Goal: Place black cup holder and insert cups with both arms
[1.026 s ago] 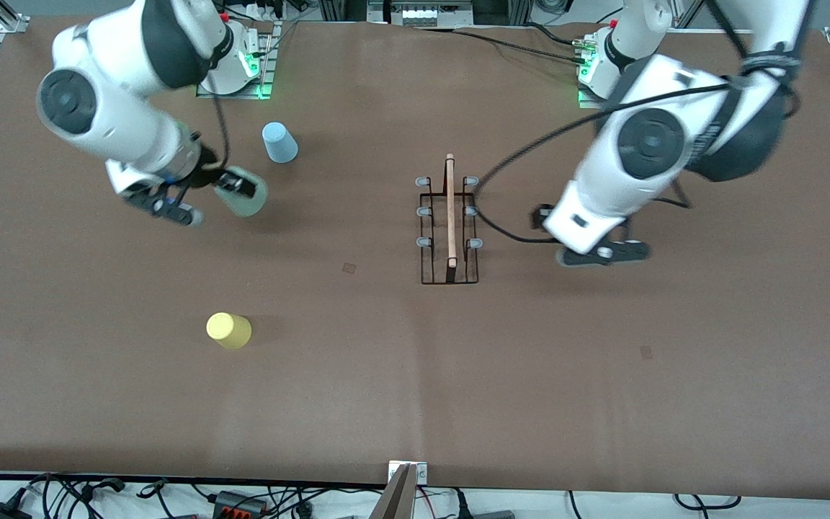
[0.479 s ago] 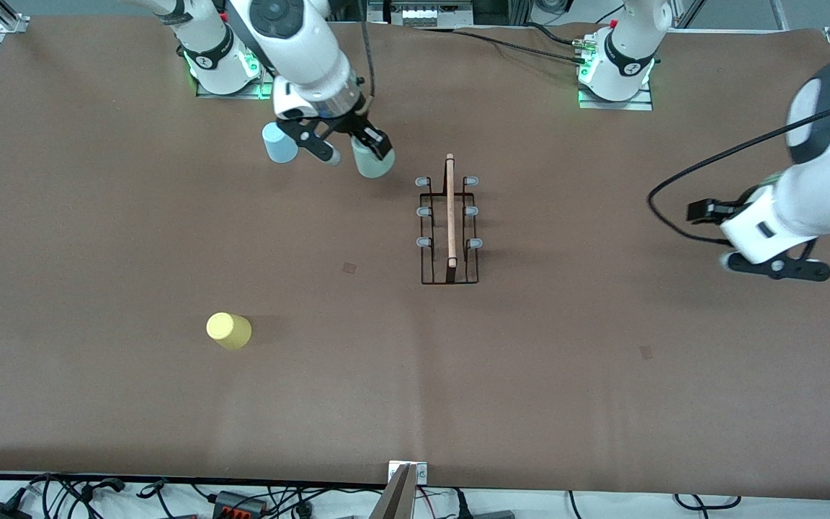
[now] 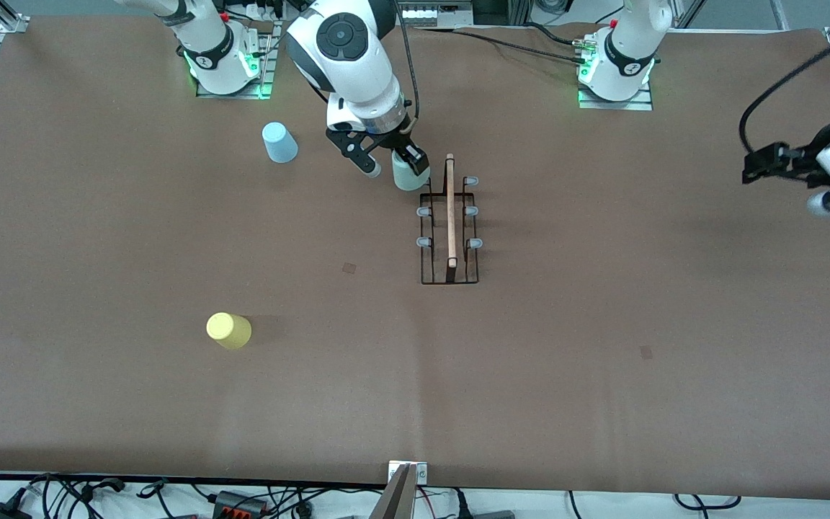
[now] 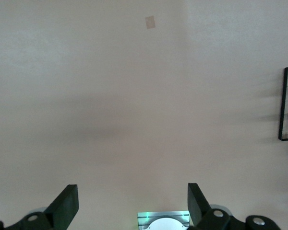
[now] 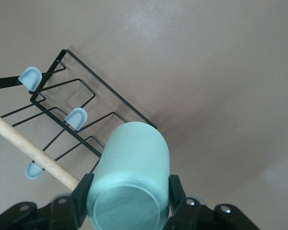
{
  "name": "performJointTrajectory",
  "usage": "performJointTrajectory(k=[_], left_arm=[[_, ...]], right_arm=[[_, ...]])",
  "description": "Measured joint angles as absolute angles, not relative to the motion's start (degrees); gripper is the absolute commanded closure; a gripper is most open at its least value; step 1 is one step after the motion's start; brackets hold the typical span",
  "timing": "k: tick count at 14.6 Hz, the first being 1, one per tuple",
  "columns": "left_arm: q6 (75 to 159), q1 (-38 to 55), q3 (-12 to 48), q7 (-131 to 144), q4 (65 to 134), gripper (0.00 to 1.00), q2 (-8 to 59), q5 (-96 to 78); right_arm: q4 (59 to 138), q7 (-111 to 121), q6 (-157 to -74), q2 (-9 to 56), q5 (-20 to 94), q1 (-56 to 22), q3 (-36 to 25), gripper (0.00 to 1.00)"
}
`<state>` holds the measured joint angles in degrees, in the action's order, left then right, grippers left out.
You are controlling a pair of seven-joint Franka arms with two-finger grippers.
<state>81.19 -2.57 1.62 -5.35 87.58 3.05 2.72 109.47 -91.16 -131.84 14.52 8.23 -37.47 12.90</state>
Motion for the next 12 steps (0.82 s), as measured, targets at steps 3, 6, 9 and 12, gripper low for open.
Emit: performJointTrajectory(k=[3, 6, 9, 12], left_arm=[[87.9, 0.1, -1.6, -5.4, 93.5, 0.00, -1.2, 2.4], [94.9, 0.2, -1.9, -5.4, 98.1, 0.00, -2.7, 2.4], [94.5, 0.3, -1.9, -5.3, 98.5, 0.00, -4.0, 2.4], [92.4, 0.6, -1.8, -5.3, 97.0, 0.00, -4.3, 2.4]], right_arm=[[109.4, -91.2, -133.5, 15.1, 8.2, -37.8, 12.9, 0.62], [109.4, -91.3, -135.1, 16.2, 8.2, -38.4, 12.9, 0.61], [109.4, -91.3, -136.2, 17.6, 7.8, -39.0, 12.9, 0.00], [109.3, -91.4, -136.6, 18.4, 7.5, -39.1, 12.9, 0.00]])
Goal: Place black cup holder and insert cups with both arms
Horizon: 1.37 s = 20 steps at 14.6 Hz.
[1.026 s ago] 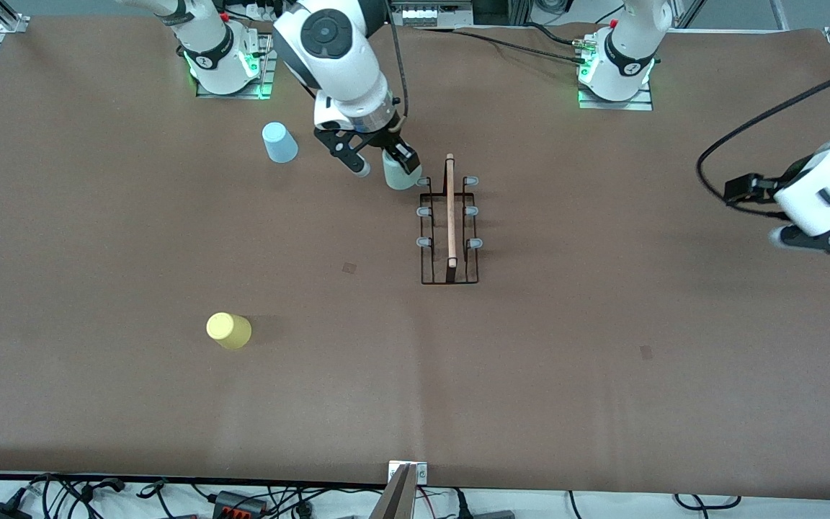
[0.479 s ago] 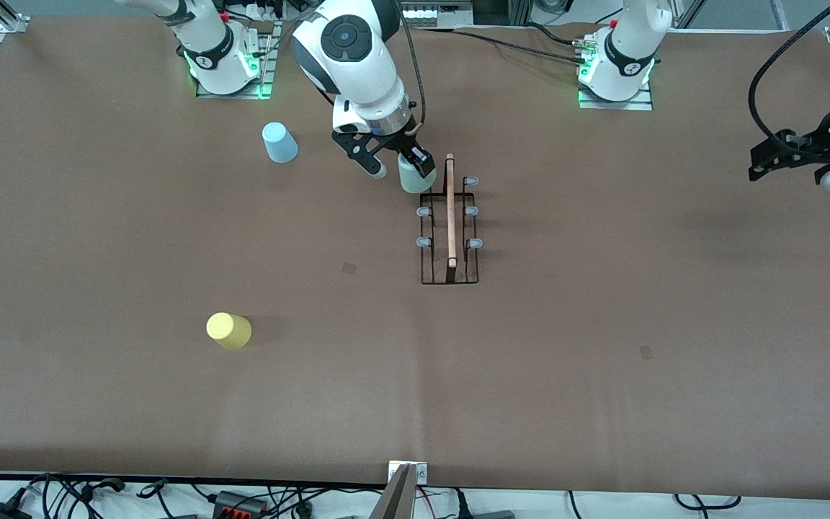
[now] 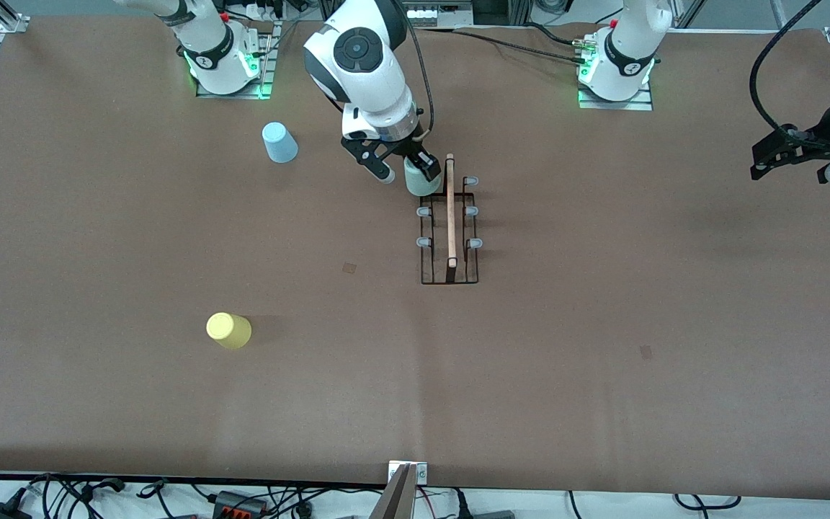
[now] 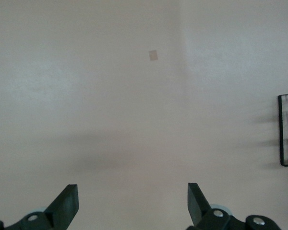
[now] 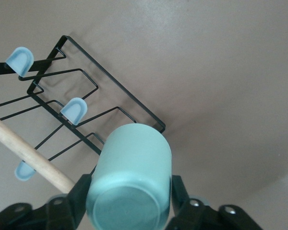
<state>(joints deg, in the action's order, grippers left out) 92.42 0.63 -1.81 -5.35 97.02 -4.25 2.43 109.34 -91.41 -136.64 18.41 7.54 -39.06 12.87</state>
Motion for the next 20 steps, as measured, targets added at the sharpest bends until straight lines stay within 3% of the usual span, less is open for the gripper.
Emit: performJointTrajectory(k=[3, 5, 11, 16, 20], left_arm=[[91.7, 0.7, -1.7, -5.3, 96.7, 0.00, -4.2, 2.4], [91.7, 0.6, -1.9, -5.3, 96.5, 0.00, -4.2, 2.4], [91.5, 0.4, -2.1, -5.3, 96.4, 0.00, -4.2, 2.4], [91.5, 0.5, -2.1, -5.3, 96.3, 0.00, -4.2, 2.4], [91.4, 0.5, -2.0, -5.3, 96.3, 0.00, -4.2, 2.4]], right_arm=[[108.4, -91.2, -136.2, 18.2, 7.0, -38.2, 12.3, 0.00], [106.2, -86.6, -131.7, 17.3, 6.2, -35.2, 11.9, 0.00], [104.1, -44.4, -120.7, 13.9, 5.8, -15.6, 9.1, 0.00], [104.1, -6.6, -121.5, 16.8, 5.6, -12.3, -3.0, 0.00], [104.0, 3.0, -133.2, 24.0, 5.6, -12.2, -5.1, 0.00]])
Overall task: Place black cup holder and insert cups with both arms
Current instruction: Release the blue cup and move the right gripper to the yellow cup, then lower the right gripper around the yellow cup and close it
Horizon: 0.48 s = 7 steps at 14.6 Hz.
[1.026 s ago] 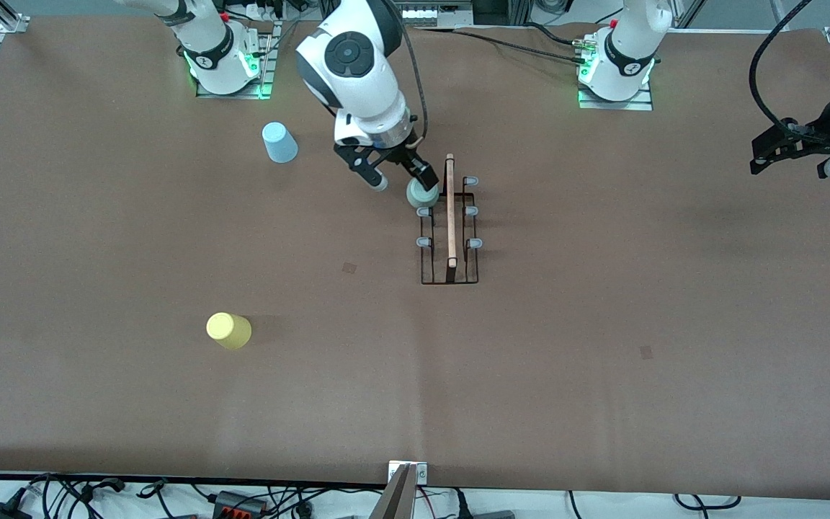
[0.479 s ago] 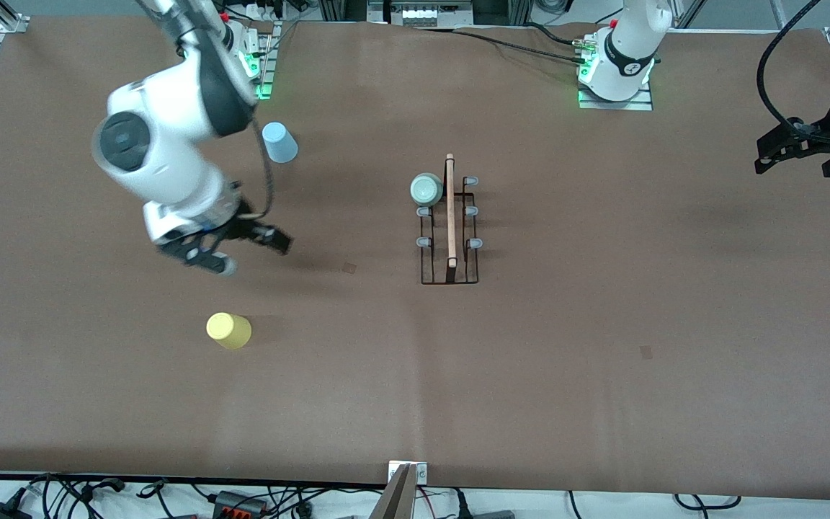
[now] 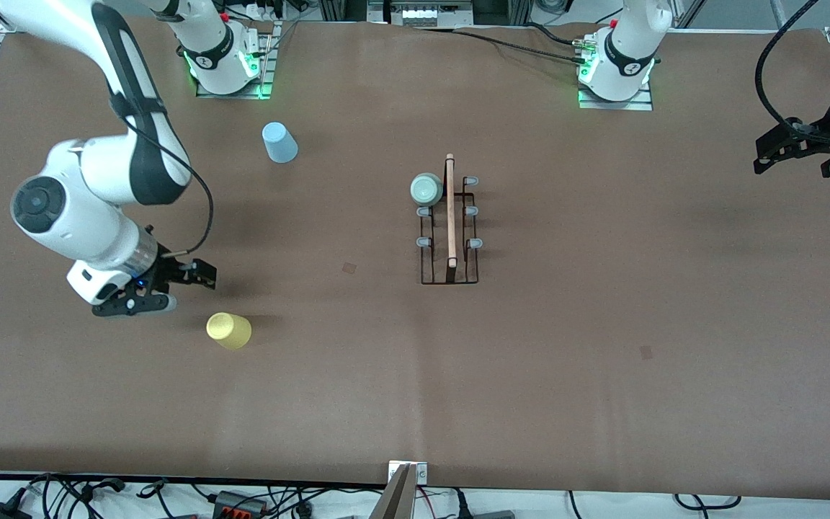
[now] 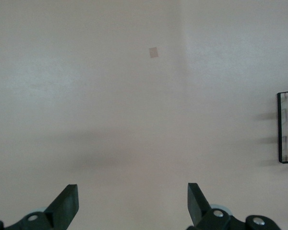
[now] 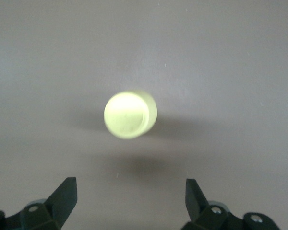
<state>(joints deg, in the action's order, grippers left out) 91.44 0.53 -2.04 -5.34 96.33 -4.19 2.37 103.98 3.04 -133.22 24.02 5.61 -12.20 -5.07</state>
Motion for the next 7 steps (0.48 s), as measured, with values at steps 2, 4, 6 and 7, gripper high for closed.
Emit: performJointTrajectory(k=[2, 4, 6, 7], left_arm=[[91.4, 0.5, -2.0, -5.3, 96.3, 0.00, -4.2, 2.4], [91.4, 0.6, -1.9, -5.3, 96.3, 0.00, -4.2, 2.4], [91.3, 0.6, -1.8, -5.3, 96.3, 0.00, -4.2, 2.4], [91.3, 0.6, -1.9, -5.3, 96.3, 0.00, -4.2, 2.4]], right_arm=[[103.8, 3.1, -139.2, 28.4, 5.6, -12.4, -5.0, 0.00], [103.2, 3.1, -142.6, 31.4, 5.6, -12.6, -5.0, 0.00], [102.7, 3.1, -143.8, 32.6, 5.7, -12.7, -5.0, 0.00], [102.5, 3.1, -144.3, 32.8, 5.7, -12.7, -5.0, 0.00]])
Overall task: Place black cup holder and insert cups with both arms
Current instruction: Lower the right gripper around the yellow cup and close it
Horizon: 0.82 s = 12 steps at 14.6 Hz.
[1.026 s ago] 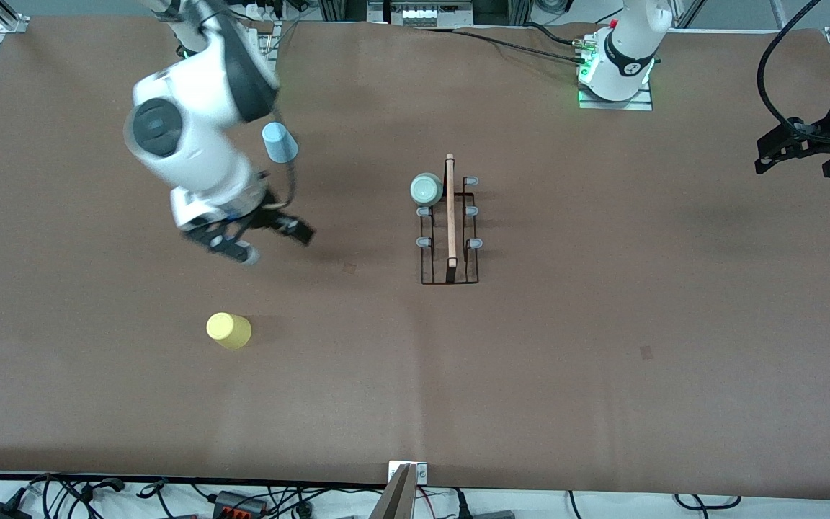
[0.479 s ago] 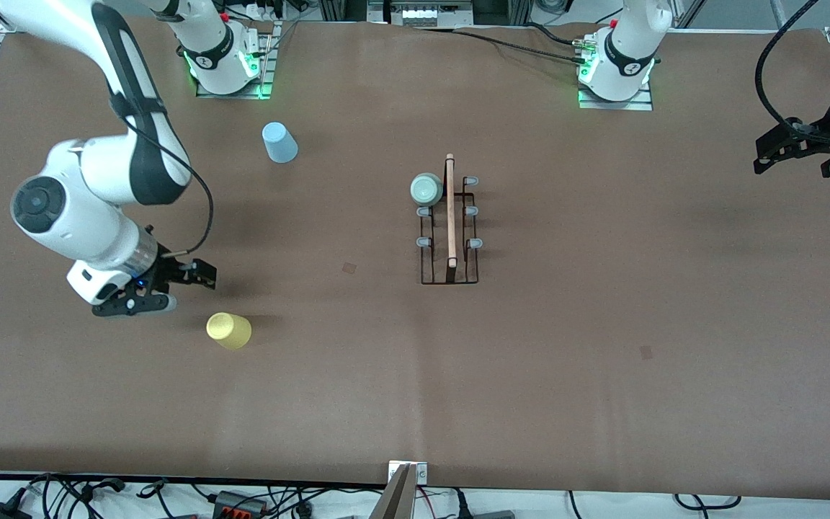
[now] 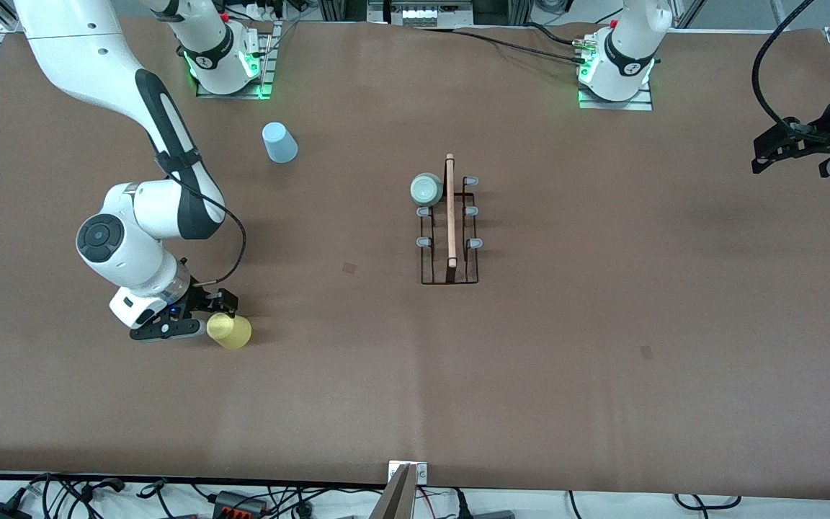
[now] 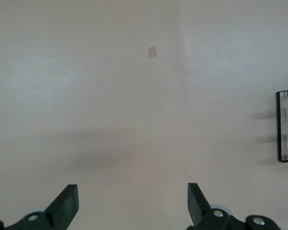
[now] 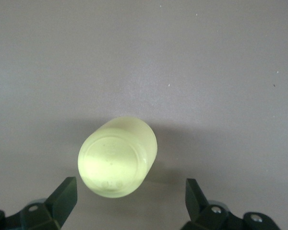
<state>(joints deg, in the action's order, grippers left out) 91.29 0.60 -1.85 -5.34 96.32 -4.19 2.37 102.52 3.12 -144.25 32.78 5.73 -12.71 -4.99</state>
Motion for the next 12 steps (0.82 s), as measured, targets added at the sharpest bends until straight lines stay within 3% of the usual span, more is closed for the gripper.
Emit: performJointTrajectory(k=[7, 9, 12], left_arm=[[91.2, 0.6, -1.9, -5.3, 96.3, 0.00, -4.2, 2.4], [91.1, 0.5, -2.0, -5.3, 96.3, 0.00, -4.2, 2.4], [90.0, 0.5, -2.0, -5.3, 96.3, 0.00, -4.2, 2.4]], right_arm=[[101.3, 3.1, -147.6, 35.1, 6.5, -13.4, -5.0, 0.03], [101.2, 3.1, -147.9, 35.4, 6.5, -13.5, -5.0, 0.25], [101.1, 3.1, -147.9, 35.4, 6.5, -13.5, -5.0, 0.49]])
